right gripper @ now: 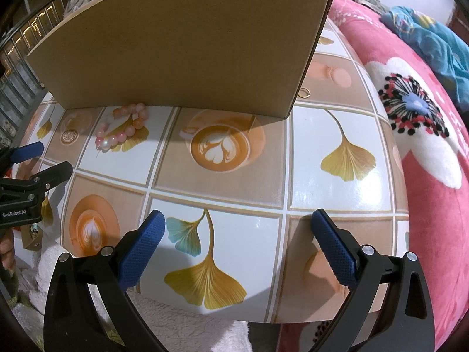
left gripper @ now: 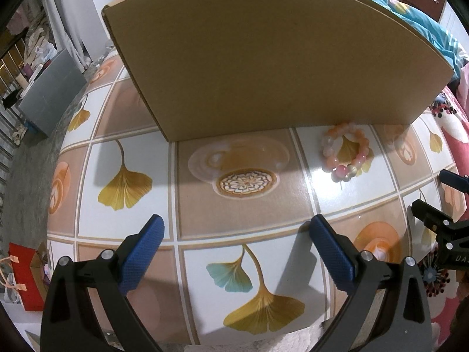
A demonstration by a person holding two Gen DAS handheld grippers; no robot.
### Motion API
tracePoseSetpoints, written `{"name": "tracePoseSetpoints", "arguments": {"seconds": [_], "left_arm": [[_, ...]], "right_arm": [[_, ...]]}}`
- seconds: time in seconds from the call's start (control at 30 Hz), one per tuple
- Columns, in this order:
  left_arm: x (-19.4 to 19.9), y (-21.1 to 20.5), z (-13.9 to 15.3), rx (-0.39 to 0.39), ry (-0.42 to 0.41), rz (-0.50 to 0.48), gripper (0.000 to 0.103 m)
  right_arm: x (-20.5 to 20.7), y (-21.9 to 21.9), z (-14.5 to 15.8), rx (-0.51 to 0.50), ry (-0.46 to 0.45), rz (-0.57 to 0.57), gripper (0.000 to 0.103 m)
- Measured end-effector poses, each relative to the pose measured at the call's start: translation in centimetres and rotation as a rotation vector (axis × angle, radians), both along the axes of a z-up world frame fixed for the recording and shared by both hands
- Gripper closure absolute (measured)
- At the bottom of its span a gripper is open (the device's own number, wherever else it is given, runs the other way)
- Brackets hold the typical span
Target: Organize jewelry
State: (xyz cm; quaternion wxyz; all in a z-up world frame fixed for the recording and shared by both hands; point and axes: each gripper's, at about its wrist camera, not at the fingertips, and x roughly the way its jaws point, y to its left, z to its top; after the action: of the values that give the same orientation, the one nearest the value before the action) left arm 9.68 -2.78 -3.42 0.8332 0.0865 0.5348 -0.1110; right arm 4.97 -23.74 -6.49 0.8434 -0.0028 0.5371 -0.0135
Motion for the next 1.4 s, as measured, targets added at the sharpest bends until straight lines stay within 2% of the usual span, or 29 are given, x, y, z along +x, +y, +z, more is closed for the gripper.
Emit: {"name": "tracePoseSetpoints", "arguments": {"seconds": [0.9,1.1,1.17,1.4], "left_arm": [[0.1,-0.1,0.1,-0.007,-0.016,0.000,0.005],[0.0,0.0,0.0,-0.008,-0.024,-0.004,0.004],[-0.1,0.0,0.0,-0.008,-0.024,-0.003,0.004],[0.0,0.0,0.0,-0.010,-0.030,-0.004,0.004]], "right_arm": [[0.4,0.4,0.3,-0.005,-0.004,-0.002,0.008],[1.6,2.1,2.4,0.052,-0.112,0.022,0.008],[2.5,2.5,2.4,0.084,-0.120,0.022,0.008],[5.2,4.6,1.8,0.133,-0.137,0.028,0.024]]}}
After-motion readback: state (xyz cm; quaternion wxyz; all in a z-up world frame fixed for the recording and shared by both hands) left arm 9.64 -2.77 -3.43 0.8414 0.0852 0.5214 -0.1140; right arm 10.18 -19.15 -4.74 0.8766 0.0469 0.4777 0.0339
